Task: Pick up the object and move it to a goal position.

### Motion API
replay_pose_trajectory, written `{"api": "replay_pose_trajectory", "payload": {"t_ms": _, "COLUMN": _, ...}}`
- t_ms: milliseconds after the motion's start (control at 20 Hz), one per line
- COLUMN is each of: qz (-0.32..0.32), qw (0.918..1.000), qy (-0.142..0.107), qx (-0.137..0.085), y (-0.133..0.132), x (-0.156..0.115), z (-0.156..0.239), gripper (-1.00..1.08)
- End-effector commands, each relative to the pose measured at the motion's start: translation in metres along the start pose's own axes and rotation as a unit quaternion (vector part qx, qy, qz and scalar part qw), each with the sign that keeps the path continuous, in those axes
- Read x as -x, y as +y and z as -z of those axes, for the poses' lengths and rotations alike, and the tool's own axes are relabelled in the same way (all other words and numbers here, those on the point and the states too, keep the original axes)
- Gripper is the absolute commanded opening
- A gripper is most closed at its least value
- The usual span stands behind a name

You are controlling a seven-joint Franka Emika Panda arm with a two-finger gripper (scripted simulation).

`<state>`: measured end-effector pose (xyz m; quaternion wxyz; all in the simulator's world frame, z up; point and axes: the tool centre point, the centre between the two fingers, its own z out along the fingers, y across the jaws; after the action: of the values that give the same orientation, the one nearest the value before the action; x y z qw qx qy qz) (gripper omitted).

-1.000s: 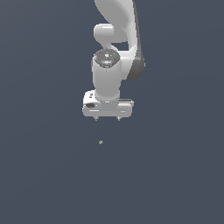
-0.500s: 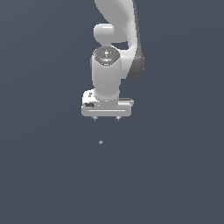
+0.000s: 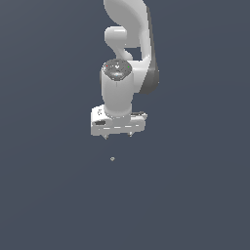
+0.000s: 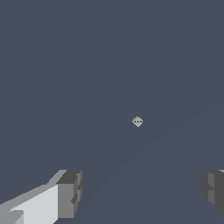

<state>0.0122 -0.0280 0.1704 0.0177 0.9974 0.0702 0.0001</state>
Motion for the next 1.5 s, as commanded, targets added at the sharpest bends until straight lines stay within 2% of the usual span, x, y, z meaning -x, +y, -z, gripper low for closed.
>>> {"api": "replay_pose_trajectory", "payload": {"t_ms": 0, "qz": 0.024, "qw": 0.9997, "qy": -0.001, "qx": 0.0, "y": 0.002, "x": -0.002, "z": -0.006, "gripper": 1.0}}
{"api": "replay_pose_trajectory", "payload": {"t_ms": 300, "qz": 0.098, "qw": 0.9952, "qy": -0.002, "qx": 0.0, "y": 0.008, "x": -0.008, "z": -0.024, "gripper": 1.0}}
{"api": "replay_pose_trajectory", "payload": {"t_ms": 650, "qz": 0.188, "qw": 0.9821, "qy": -0.002, "qx": -0.002, "y": 0.015, "x": -0.014, "z": -0.048, "gripper": 1.0}}
{"api": "replay_pose_trajectory", "payload": {"t_ms": 950, "qz": 0.264, "qw": 0.9645, "qy": -0.001, "qx": -0.006, "y": 0.021, "x": -0.019, "z": -0.068, "gripper": 1.0}}
{"api": "replay_pose_trajectory", "payload": {"t_ms": 1450, "qz": 0.372, "qw": 0.928, "qy": 0.005, "qx": -0.012, "y": 0.029, "x": -0.025, "z": -0.098, "gripper": 1.0}}
